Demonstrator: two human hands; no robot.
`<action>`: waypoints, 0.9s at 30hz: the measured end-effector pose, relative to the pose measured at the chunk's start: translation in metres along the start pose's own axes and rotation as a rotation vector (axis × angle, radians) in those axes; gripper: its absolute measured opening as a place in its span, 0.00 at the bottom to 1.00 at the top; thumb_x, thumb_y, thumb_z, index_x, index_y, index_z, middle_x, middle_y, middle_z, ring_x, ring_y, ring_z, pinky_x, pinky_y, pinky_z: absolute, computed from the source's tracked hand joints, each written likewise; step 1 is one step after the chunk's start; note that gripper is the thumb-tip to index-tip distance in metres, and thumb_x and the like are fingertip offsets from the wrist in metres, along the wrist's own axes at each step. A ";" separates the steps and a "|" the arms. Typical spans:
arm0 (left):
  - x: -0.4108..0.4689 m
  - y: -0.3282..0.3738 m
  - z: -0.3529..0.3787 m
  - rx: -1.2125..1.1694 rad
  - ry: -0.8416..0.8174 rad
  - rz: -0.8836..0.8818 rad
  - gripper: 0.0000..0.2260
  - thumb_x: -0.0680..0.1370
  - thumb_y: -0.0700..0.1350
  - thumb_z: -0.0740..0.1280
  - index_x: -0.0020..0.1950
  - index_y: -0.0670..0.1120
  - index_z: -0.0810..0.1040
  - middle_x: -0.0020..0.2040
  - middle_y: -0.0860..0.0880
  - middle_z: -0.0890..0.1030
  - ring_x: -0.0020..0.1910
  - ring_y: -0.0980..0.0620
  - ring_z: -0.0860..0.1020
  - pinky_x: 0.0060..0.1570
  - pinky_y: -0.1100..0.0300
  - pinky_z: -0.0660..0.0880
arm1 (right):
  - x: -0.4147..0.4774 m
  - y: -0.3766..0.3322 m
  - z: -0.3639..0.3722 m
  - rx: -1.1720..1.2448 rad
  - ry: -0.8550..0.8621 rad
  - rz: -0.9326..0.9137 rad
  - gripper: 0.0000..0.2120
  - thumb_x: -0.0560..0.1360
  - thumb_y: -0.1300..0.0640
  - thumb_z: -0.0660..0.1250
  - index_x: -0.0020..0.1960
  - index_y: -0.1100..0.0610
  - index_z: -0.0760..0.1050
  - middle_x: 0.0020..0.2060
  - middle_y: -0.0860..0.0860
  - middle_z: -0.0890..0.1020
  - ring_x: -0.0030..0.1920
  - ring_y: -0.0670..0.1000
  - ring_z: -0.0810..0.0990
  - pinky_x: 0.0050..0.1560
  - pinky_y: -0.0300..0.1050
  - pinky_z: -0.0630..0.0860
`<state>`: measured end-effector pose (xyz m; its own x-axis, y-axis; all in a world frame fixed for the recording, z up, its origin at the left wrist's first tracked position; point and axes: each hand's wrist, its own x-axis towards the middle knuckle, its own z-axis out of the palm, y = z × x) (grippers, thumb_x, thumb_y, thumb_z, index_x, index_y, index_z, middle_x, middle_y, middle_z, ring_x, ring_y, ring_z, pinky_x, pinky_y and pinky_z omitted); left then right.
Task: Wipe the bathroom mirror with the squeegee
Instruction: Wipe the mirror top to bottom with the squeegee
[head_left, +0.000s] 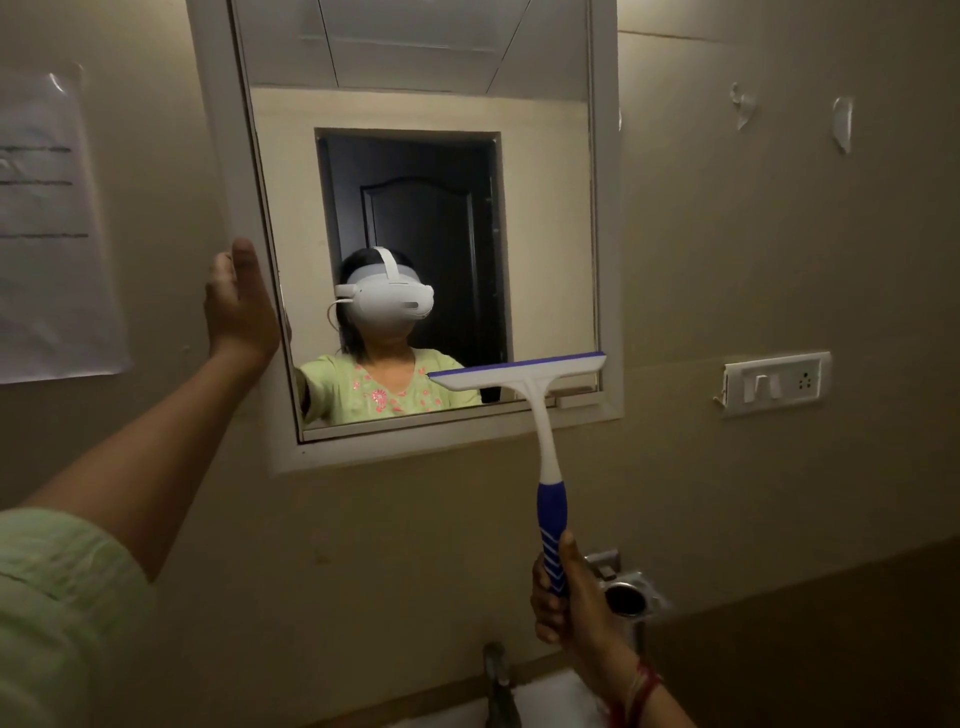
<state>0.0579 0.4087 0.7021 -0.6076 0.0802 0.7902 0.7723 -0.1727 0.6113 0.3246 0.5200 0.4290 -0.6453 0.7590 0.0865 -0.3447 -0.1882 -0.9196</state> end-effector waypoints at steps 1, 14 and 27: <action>0.000 -0.001 0.001 -0.001 0.003 0.001 0.14 0.81 0.53 0.48 0.35 0.55 0.61 0.35 0.58 0.65 0.36 0.56 0.67 0.36 0.61 0.59 | -0.001 0.003 0.000 0.000 0.012 0.000 0.24 0.69 0.34 0.55 0.29 0.54 0.68 0.21 0.49 0.65 0.21 0.46 0.63 0.22 0.37 0.61; 0.001 0.001 -0.001 -0.011 -0.001 -0.007 0.14 0.81 0.53 0.48 0.39 0.51 0.66 0.36 0.53 0.69 0.45 0.52 0.68 0.39 0.60 0.61 | -0.015 0.021 0.008 0.013 0.062 -0.002 0.25 0.68 0.34 0.55 0.27 0.54 0.69 0.20 0.50 0.65 0.20 0.47 0.62 0.22 0.36 0.61; 0.005 -0.007 0.001 -0.018 0.005 0.014 0.15 0.80 0.54 0.49 0.35 0.52 0.62 0.33 0.53 0.66 0.42 0.50 0.68 0.35 0.61 0.56 | -0.034 0.000 0.003 -0.025 0.047 0.084 0.27 0.70 0.35 0.51 0.26 0.56 0.66 0.19 0.50 0.64 0.17 0.47 0.61 0.20 0.34 0.59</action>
<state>0.0498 0.4112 0.7023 -0.5975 0.0723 0.7986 0.7776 -0.1909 0.5991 0.3448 0.4924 0.4274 -0.6380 0.7700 -0.0089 -0.2732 -0.2371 -0.9323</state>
